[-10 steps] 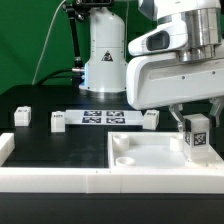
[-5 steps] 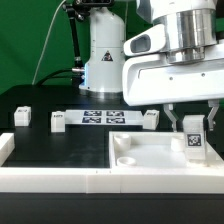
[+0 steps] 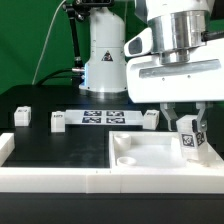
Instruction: Assemble one leg
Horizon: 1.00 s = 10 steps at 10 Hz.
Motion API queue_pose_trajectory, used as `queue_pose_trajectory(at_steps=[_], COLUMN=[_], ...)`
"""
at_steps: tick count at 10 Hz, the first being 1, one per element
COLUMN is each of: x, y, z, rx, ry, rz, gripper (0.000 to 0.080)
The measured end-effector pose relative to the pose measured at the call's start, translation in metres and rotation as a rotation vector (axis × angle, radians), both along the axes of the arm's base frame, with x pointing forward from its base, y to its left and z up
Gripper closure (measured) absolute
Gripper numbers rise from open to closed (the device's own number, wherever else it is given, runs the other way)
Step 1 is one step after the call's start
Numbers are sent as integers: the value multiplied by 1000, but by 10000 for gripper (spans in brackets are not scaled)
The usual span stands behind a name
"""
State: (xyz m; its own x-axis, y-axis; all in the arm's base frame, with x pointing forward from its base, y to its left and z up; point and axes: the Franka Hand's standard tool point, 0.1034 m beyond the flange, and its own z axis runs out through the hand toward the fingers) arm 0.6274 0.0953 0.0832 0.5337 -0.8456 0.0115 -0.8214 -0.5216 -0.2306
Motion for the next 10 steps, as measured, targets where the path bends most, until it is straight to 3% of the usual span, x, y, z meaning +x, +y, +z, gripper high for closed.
queue_pose_trajectory(at_steps=[2,5,6,7,8,10], x=[-2,-3,-3,-4,-4,-4], y=[-3,-3,-2,3,5,4], z=[0,-1,-1,-1,-1,-1], rx=[21,32,26,21,-5,-55], ry=[30,33,29,25,10,-19], rz=[-154,-168,-133,-95,31,280], gripper=[506,505,314,314,181,158])
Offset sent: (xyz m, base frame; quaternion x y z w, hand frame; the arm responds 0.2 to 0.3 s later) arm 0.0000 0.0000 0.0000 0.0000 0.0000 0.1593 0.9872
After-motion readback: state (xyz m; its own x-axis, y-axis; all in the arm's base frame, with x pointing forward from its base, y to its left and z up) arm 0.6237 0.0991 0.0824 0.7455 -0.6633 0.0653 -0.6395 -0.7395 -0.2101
